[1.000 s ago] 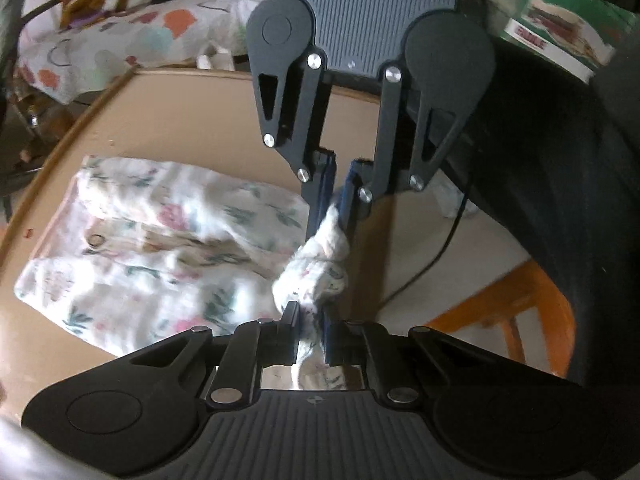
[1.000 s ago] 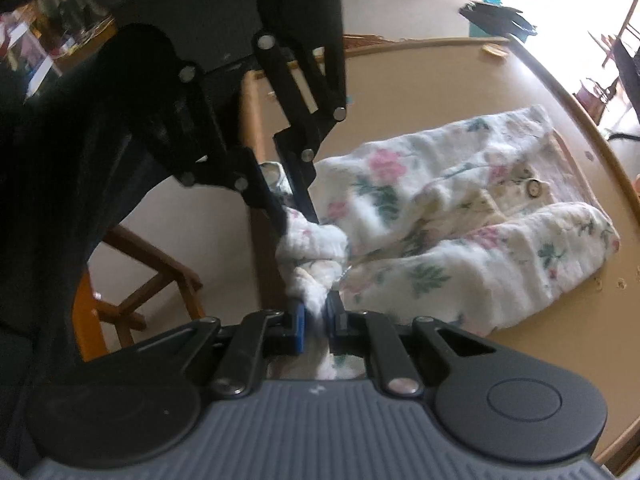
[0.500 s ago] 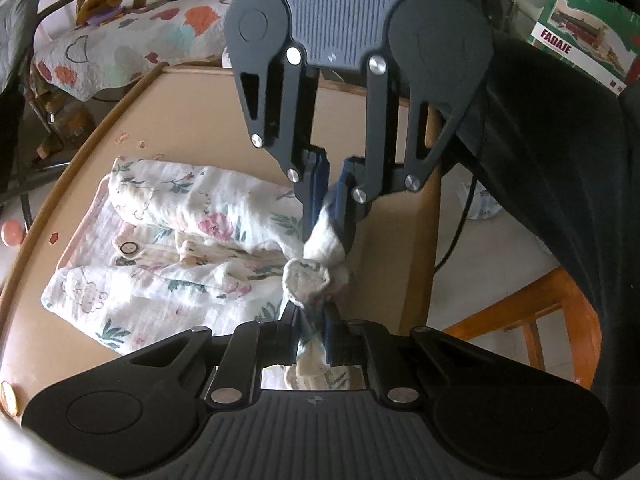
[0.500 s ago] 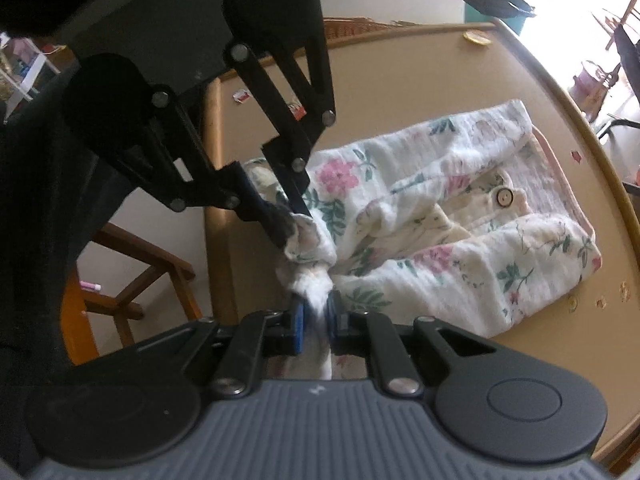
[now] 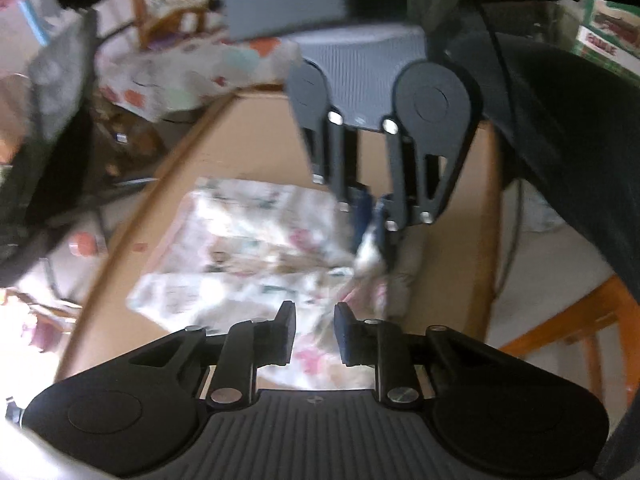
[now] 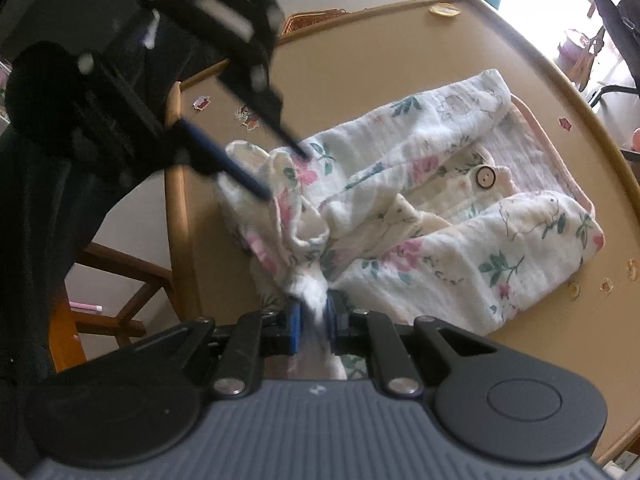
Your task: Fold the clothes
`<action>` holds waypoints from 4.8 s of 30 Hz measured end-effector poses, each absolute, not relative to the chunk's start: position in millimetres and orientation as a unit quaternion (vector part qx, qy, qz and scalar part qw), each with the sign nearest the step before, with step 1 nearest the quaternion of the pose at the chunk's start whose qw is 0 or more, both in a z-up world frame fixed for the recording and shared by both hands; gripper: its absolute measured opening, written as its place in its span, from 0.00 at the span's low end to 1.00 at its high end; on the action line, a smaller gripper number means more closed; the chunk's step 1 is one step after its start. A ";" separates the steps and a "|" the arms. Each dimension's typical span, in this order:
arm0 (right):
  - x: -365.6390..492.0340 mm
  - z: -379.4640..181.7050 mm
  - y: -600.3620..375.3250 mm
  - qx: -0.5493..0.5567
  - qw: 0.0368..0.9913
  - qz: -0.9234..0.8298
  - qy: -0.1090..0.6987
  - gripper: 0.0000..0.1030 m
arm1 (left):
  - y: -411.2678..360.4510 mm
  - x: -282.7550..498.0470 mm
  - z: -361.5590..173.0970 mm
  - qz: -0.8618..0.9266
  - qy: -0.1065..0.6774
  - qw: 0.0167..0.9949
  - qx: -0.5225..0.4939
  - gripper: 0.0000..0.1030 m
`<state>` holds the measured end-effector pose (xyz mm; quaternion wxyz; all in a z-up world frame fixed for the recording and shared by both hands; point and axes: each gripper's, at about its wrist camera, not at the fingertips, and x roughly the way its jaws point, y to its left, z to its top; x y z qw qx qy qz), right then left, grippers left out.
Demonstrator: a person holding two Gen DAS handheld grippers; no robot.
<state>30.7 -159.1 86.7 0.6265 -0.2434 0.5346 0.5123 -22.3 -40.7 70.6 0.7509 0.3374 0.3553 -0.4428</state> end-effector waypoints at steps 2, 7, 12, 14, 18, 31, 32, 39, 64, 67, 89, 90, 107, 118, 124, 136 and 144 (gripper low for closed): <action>34.9 84.2 -161.9 -0.232 0.627 0.511 0.541 0.12 | -33.7 -29.2 81.3 -0.437 0.348 0.763 0.325 0.25; 44.2 79.4 -169.4 -0.205 0.628 0.509 0.553 0.12 | -30.3 -53.8 97.4 -0.488 0.367 0.743 0.274 0.25; 47.2 80.9 -165.3 -0.203 0.627 0.507 0.555 0.12 | -47.4 -68.1 76.9 -0.488 0.372 0.733 0.295 0.25; 45.6 80.7 -161.6 -0.208 0.627 0.506 0.555 0.12 | -54.9 -64.0 64.8 -0.470 0.379 0.739 0.299 0.25; 44.6 82.4 -160.0 -0.214 0.629 0.504 0.552 0.12 | -61.2 -52.0 48.4 -0.453 0.399 0.752 0.266 0.25; 15.0 98.7 -140.6 -0.283 0.628 0.502 0.523 0.14 | -65.8 -43.5 23.2 -0.407 0.414 0.772 0.261 0.25; 13.7 102.2 -139.1 -0.288 0.628 0.503 0.520 0.14 | -65.3 -43.1 23.2 -0.408 0.414 0.771 0.260 0.25; 15.6 105.3 -134.0 -0.327 0.650 0.477 0.493 0.19 | -59.9 -45.3 27.8 -0.410 0.403 0.776 0.261 0.25; -4.6 78.5 -165.8 -0.271 0.731 0.427 0.459 0.18 | -50.9 -27.8 24.6 -0.403 0.392 0.792 0.236 0.25; -2.6 74.3 -168.8 -0.266 0.731 0.433 0.456 0.16 | -43.1 -26.5 20.6 -0.412 0.390 0.790 0.232 0.25; -24.9 88.2 -182.7 -0.285 0.741 0.427 0.432 0.22 | -44.4 -54.2 29.3 -0.444 0.351 0.744 0.355 0.26; -27.6 91.2 -182.3 -0.290 0.741 0.429 0.428 0.22 | -44.7 -53.6 28.6 -0.444 0.351 0.743 0.357 0.26; -72.3 72.0 -144.5 -0.411 0.688 0.484 0.350 0.34 | -40.5 -44.9 31.8 -0.463 0.356 0.733 0.348 0.26; -46.8 83.5 -151.7 -0.328 0.715 0.460 0.412 0.10 | -35.7 -60.2 43.0 -0.446 0.308 0.755 0.370 0.38; -29.3 98.9 -164.7 -0.246 0.727 0.462 0.444 0.10 | -38.6 -82.4 54.9 -0.441 0.251 0.766 0.395 0.56; -10.9 112.3 -174.5 -0.190 0.721 0.470 0.472 0.10 | -64.8 -74.6 32.1 -0.409 0.242 0.742 0.473 0.46; -16.5 112.2 -173.5 -0.224 0.722 0.475 0.451 0.12 | -63.9 -53.9 42.7 -0.423 0.296 0.747 0.419 0.12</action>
